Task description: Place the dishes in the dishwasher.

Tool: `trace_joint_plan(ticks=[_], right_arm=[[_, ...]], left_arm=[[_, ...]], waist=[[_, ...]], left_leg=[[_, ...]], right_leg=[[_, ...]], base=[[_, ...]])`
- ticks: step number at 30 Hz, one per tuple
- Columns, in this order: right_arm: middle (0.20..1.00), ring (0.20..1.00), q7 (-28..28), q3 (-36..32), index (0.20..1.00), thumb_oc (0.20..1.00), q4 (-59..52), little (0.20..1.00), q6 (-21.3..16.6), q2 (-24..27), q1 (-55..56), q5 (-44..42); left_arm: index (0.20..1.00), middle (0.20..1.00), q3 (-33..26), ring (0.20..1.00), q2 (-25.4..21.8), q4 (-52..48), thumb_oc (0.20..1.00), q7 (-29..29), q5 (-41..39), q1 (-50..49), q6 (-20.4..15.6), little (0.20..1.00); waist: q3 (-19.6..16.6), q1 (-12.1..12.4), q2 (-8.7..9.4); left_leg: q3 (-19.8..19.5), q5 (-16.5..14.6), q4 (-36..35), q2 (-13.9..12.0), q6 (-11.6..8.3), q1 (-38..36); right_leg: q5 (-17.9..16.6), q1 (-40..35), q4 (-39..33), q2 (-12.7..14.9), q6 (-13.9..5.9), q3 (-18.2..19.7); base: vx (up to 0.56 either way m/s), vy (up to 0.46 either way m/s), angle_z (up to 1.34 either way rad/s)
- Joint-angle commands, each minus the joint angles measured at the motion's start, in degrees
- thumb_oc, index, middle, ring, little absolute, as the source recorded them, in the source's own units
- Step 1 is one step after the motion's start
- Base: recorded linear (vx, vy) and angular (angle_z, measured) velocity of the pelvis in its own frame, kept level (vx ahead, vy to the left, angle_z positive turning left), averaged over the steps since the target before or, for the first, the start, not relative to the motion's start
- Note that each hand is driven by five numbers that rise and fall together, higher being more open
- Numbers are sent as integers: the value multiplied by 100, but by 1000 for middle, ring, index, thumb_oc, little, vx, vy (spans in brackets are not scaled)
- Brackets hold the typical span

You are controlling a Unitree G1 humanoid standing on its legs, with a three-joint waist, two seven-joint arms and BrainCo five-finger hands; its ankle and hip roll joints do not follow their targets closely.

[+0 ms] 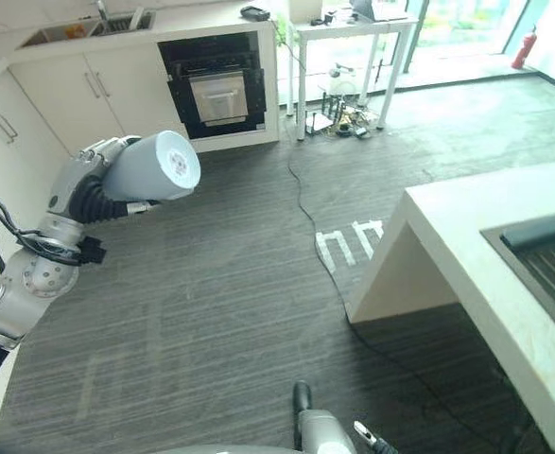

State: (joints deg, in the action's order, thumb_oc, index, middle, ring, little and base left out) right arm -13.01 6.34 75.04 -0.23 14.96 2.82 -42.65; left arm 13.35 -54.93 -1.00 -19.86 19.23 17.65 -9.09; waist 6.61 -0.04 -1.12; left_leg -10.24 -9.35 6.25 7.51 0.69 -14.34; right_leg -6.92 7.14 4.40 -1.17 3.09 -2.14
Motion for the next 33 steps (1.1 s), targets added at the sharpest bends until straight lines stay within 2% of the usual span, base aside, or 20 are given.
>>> trace_joint_plan(ticks=[1, 2, 4, 5, 6, 8, 10, 14, 15, 16, 18, 19, 20, 21, 23, 25, 27, 29, 31, 33], right_arm=[[1000, 1000, 199, 106, 1000, 1000, -5, 1000, 100, 220, -174, 142], [1000, 1000, 329, 67, 1000, 1000, 1, 1000, 167, 283, -120, 89], [1000, 1000, 277, -154, 1000, 1000, 182, 1000, 257, 358, -61, -7], [1000, 1000, 205, -273, 1000, 1000, 312, 1000, 263, 389, -123, 194], [1000, 1000, 248, -221, 1000, 1000, 326, 1000, 273, 424, -210, 350], [1000, 1000, 240, -243, 1000, 1000, 346, 1000, 275, 447, -234, 209], [1000, 1000, 182, -324, 1000, 1000, 377, 1000, 185, 433, -179, 209], [1000, 1000, 217, -384, 1000, 1000, 373, 1000, -40, 321, 7, 286], [1000, 1000, 322, -489, 1000, 1000, 297, 1000, 61, 283, 98, 54], [1000, 1000, 213, -560, 1000, 1000, 224, 1000, 134, 156, 225, 5], [1000, 1000, 133, -457, 1000, 1000, 148, 1000, 3, 78, 326, 106], [1000, 1000, 130, -348, 1000, 1000, 45, 1000, -71, 26, 402, 77], [1000, 1000, 122, -280, 1000, 1000, 1, 1000, -19, 14, 387, 114], [1000, 1000, 116, -250, 1000, 1000, 9, 1000, -73, 8, 370, 91], [1000, 1000, -17, -249, 1000, 1000, 43, 1000, -154, 61, 299, 48], [1000, 1000, -142, -221, 1000, 1000, 51, 1000, -166, 143, 254, -15], [1000, 1000, -236, -261, 1000, 1000, 136, 1000, -132, 225, 194, -120], [1000, 1000, -260, -339, 1000, 1000, 184, 1000, -32, 241, 91, -114], [1000, 1000, -191, -361, 1000, 1000, 173, 1000, 71, 213, 2, -143], [1000, 1000, -161, -306, 1000, 1000, 207, 1000, 94, 202, -38, -129]], left_arm=[[200, 200, -385, 200, -546, -342, 200, -211, -117, 563, 58, 200], [200, 200, -289, 200, -661, -464, 200, -159, -242, 711, 161, 200], [200, 200, -175, 200, -694, -536, 200, -57, -300, 874, 266, 200], [200, 200, -196, 200, -611, -537, 200, -51, -235, 858, 248, 200], [200, 200, -276, 200, -464, -576, 200, -60, -117, 749, 289, 200], [200, 200, -368, 200, -227, -618, 200, -15, 104, 568, 265, 200], [200, 200, -453, 200, -126, -589, 200, 32, 192, 412, 172, 200], [200, 200, -687, 200, -372, -379, 200, 69, 25, 166, -126, 200], [200, 200, -602, 200, -563, -332, 200, 249, -150, 284, -65, 200], [200, 200, -498, 200, -554, -234, 200, 336, -66, 331, -169, 200], [200, 200, -358, 200, -561, -151, 200, 401, -6, 450, -180, 200], [200, 200, -212, 200, -621, -158, 200, 576, -26, 634, -32, 200], [200, 200, -120, 200, -688, -119, 200, 642, -78, 723, 129, 200], [200, 200, -24, 200, -729, -58, 200, 646, -138, 794, 167, 200], [200, 200, 231, 200, -675, 20, 200, 645, -137, 959, 182, 200], [200, 200, 346, 200, -579, 2, 200, 775, -92, 1108, 223, 200], [200, 200, 603, 200, -465, -84, 200, 1059, -183, 1397, 398, 200], [200, 200, 785, 200, -422, -208, 200, 1313, -253, 1541, 549, 200], [200, 200, 806, 200, -407, -317, 200, 1523, -290, 1546, 569, 200], [200, 200, 694, 200, -375, -526, 200, 1779, -277, 1497, 693, 200]], waist=[[-82, -185, -61], [10, -168, -53], [69, -139, -55], [90, -68, -96], [116, 63, -108], [113, 180, -105], [80, 201, -111], [-53, 218, -154], [-71, 217, -121], [-72, 179, -54], [-85, 104, -126], [-114, 88, -191], [-104, 19, -243], [-96, -30, -275], [-49, -196, -203], [-4, -379, -133], [-5, -578, -63], [-20, -644, -24], [-67, -629, -14], [-198, -594, 2]], left_leg=[[985, 550, 1219, -337, 34, 1063], [1268, 1048, 1970, -468, -215, 1679], [1531, 1135, 1867, -801, -332, 2123], [1678, 1102, 1080, -939, -345, 2174], [1706, 1395, -160, -1103, -402, 2187], [1627, 1936, -924, -1347, -577, 2236], [1683, 2022, -1028, -1465, -646, 2238], [1440, 1789, -776, -1504, -642, 2121], [1442, 1544, -440, -1304, -492, 2156], [1488, 1369, -323, -1044, -224, 2109], [1387, 1260, -379, -859, 6, 1935], [1442, 1146, -400, -689, 167, 1720], [1526, 1080, -467, -669, 200, 1486], [1571, 1071, -521, -673, 208, 1380], [1509, 1071, -734, -531, 205, 1087], [1401, 969, -952, -439, 209, 780], [1295, 764, -1106, -315, 241, 519], [1258, 535, -1104, -284, 287, 330], [1205, 246, -997, -312, 310, 101], [1228, -58, -622, -349, 297, -15]], right_leg=[[604, -463, 215, 241, -625, 45], [704, -700, 176, 256, -502, -55], [803, -940, 87, 328, -466, -268], [882, -1094, -3, 358, -512, -457], [1010, -1305, -134, 390, -541, -551], [1182, -1575, -215, 379, -518, -599], [1302, -1738, -218, 426, -524, -661], [1459, -1901, -34, 793, -740, -657], [1439, -2040, 122, 1072, -963, -635], [1129, -1887, 655, 1320, -1131, -556], [775, -1569, 1438, 1435, -1085, -424], [442, -1212, 2328, 1554, -1052, -542], [340, -791, 2637, 1557, -1028, -556], [502, -598, 2656, 1344, -972, -493], [717, -320, 1864, 593, -907, -535], [429, -45, 764, 466, -980, -523], [-214, 249, -92, 451, -1170, -282], [-573, 402, -568, 509, -1281, -205], [-635, 438, -592, 578, -1291, -301], [-409, 273, -280, 554, -1164, -354]], base=[[281, -141, 73], [262, -115, 93], [354, 25, 85], [606, 250, 60], [558, 263, 36], [533, 225, -8], [513, 273, -30], [562, 444, -29], [809, 792, -16], [733, 750, -6], [416, 518, 37], [413, 517, 49], [393, 427, 33], [239, 180, -3], [299, 58, -13], [351, -19, 16], [385, -87, 46], [400, -147, 83], [419, -228, 88], [436, -330, 36]])
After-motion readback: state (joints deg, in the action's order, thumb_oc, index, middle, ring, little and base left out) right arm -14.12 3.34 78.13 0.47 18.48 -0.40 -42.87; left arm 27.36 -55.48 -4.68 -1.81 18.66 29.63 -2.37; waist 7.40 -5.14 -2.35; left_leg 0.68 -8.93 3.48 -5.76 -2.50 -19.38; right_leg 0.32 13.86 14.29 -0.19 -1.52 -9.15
